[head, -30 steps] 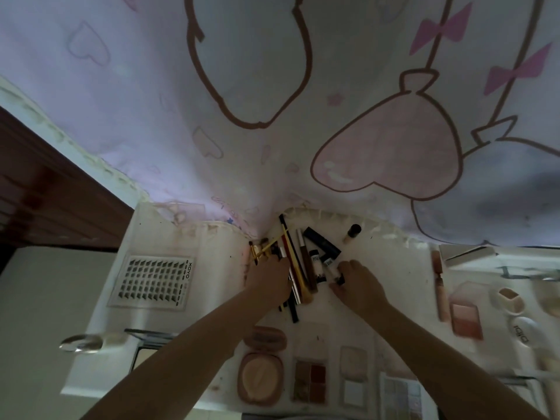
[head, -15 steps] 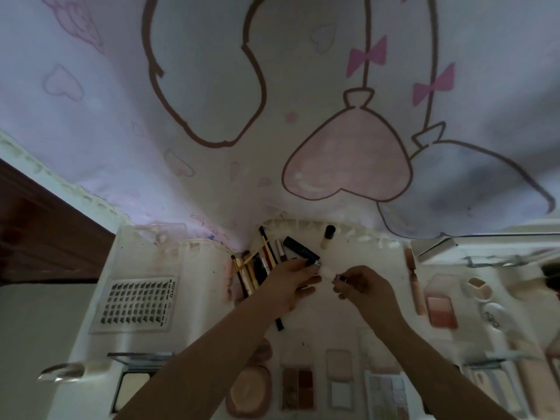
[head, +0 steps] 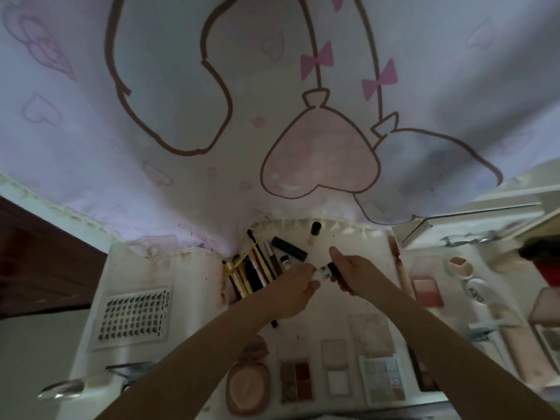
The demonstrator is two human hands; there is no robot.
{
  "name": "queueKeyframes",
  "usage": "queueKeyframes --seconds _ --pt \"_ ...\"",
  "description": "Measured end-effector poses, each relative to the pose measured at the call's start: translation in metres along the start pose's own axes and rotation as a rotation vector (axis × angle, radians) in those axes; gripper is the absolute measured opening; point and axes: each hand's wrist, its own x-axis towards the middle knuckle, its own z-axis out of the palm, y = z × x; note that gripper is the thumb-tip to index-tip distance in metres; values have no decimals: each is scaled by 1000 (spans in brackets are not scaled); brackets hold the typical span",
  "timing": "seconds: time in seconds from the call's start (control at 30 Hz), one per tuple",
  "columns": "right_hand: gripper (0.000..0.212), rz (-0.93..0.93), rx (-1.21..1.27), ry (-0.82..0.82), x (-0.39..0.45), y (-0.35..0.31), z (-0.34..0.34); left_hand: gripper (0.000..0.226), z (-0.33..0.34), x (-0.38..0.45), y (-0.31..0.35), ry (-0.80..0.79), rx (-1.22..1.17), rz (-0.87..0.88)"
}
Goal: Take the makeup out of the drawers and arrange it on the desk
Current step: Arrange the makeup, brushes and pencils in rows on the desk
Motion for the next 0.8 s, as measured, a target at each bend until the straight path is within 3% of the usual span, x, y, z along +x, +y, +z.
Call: queueKeyframes --seconds 0.13,0.2,0.3,0.4,0.47,0.53,0.63,0.73,0.8 --pt "56 -46 -12 38 -2 -2 -4 33 -4 -8 9 59 319 40" --pt "55 -76 61 40 -6 -1 -6 27 -8 -10 9 63 320 90" --pt "50 -238 15 109 -18 -4 -11 20 -17 -14 16 -12 -1 126" --pt "36 -486 -117 181 -29 -13 -20 31 -23 -23 24 -73 -593 66" --pt "36 -569 -174 118 -33 -20 -31 31 -27 -26 25 -104 -669 63" --pt "41 -620 -221 26 -29 -19 -40 28 -28 -26 24 -70 -440 80" --pt "6 -541 -131 -95 -27 -20 -49 14 -26 -21 19 67 -102 132" --pt "26 -456 -101 -135 -26 -19 -46 32 -20 -19 13 261 102 186" --pt "25 -503 -207 -143 -27 -18 -43 49 -18 -18 10 395 208 240"
